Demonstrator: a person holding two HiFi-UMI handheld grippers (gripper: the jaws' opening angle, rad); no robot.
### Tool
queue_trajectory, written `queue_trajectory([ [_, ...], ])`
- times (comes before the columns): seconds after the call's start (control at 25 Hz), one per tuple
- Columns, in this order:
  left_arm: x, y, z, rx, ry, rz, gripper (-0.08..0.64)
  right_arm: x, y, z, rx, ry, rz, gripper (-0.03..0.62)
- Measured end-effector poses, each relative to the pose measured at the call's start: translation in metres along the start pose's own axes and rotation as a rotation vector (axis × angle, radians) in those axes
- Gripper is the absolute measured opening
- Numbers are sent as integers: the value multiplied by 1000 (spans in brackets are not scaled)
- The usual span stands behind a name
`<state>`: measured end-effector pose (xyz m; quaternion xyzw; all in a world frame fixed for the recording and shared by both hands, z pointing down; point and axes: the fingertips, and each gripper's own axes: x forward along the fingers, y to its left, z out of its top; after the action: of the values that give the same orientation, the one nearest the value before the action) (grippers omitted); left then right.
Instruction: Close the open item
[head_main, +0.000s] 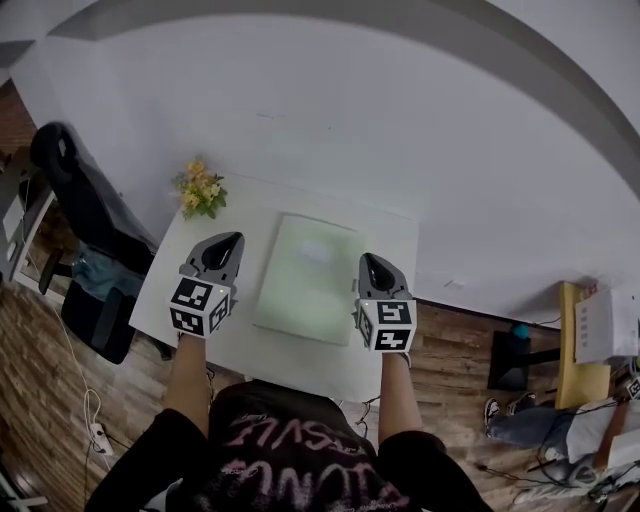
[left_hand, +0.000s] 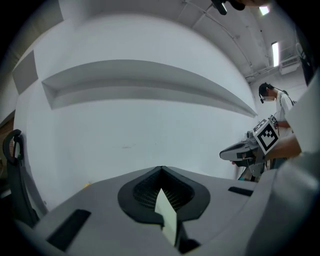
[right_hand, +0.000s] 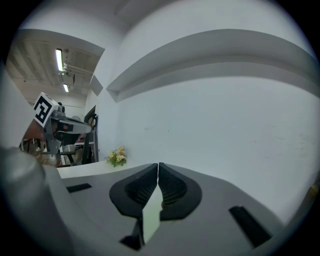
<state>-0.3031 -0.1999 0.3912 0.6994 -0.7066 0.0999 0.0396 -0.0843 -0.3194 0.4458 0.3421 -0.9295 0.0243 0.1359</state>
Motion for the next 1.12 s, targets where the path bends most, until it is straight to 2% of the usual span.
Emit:
queue_trajectory([
  [0.4,-23,15,31,-7,-66,86,14,-8,1,26,-33,-48,14,23],
  [1.12,-15,-9,33,34,-57,88,14,-15,-17,33,-66,-64,23,23],
])
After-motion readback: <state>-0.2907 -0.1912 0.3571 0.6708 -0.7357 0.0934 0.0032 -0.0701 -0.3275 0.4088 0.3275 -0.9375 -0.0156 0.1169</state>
